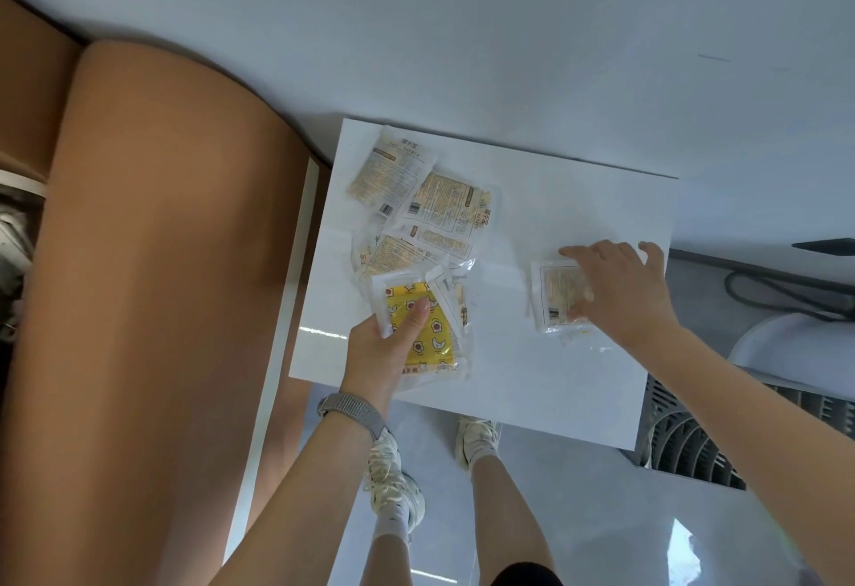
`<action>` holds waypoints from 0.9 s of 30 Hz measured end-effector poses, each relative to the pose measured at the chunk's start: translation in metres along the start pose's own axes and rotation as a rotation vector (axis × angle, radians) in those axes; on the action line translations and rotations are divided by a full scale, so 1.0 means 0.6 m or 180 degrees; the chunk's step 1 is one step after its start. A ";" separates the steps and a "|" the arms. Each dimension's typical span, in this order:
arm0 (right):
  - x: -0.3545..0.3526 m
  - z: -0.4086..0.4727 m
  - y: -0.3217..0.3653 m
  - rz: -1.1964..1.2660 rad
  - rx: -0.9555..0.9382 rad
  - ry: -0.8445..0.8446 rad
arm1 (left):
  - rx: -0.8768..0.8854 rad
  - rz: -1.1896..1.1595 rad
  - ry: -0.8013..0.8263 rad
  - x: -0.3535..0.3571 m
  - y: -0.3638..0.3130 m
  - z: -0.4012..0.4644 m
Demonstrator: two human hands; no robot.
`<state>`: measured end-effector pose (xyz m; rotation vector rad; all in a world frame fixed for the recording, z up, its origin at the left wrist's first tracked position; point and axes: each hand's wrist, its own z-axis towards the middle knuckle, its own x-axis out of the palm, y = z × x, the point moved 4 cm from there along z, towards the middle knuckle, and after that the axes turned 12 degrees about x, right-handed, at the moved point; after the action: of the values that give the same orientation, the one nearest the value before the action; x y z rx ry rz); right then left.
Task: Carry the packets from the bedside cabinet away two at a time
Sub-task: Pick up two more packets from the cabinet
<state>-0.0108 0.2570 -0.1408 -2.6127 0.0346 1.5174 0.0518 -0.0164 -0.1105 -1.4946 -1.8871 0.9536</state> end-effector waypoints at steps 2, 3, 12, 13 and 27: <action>0.005 -0.005 -0.003 0.0124 -0.0091 -0.0256 | -0.0003 0.0020 0.0026 0.004 0.001 -0.003; 0.007 -0.006 -0.005 0.0203 -0.0117 -0.0288 | -0.0010 0.0016 0.0032 0.005 0.000 -0.005; 0.005 -0.036 -0.005 0.0254 -0.0356 -0.1017 | -0.0020 0.0037 0.0014 0.002 0.001 -0.007; 0.004 -0.042 -0.004 0.0236 -0.0379 -0.1077 | -0.0024 0.0035 0.0009 0.001 0.001 -0.008; -0.028 -0.040 -0.039 -0.0228 -0.0467 0.0415 | -0.0027 0.0052 -0.0033 -0.003 0.008 -0.014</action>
<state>0.0035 0.2769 -0.1122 -2.7901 -0.1627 1.3737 0.0616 -0.0156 -0.1091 -1.5149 -1.8911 0.9637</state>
